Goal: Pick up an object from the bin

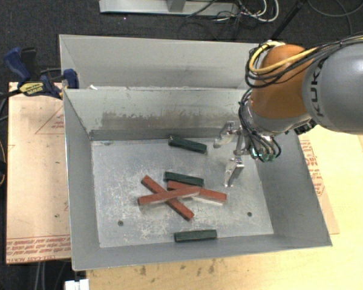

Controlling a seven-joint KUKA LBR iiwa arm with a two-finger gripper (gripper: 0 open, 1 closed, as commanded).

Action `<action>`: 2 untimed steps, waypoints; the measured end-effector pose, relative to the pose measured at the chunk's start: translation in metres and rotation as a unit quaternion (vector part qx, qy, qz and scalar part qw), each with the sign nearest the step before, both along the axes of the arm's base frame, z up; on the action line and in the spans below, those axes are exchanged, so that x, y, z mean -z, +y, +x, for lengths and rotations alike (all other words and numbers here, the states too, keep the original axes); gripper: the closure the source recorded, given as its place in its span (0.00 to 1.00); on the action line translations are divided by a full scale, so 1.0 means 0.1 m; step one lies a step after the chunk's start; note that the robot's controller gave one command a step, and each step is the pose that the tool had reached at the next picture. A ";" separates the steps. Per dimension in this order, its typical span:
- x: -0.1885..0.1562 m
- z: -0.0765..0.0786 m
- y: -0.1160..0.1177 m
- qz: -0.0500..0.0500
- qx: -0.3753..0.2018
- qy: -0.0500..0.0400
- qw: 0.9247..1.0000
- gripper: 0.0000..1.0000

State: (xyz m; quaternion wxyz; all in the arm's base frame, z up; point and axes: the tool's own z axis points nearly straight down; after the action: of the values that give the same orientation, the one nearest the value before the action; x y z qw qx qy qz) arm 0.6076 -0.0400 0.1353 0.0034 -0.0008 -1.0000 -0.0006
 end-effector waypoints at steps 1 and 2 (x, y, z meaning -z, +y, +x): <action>-0.05 0.02 0.00 0.000 0.000 -0.004 1.000 0.00; 0.52 -0.44 0.21 -0.003 -0.042 -0.008 0.999 1.00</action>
Offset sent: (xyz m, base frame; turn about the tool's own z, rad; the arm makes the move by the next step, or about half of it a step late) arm -0.0509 0.0242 -0.0645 -0.0880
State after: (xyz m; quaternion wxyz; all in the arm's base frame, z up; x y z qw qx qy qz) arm 0.5636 -0.0189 0.0834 -0.0047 0.0416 -0.9991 0.0022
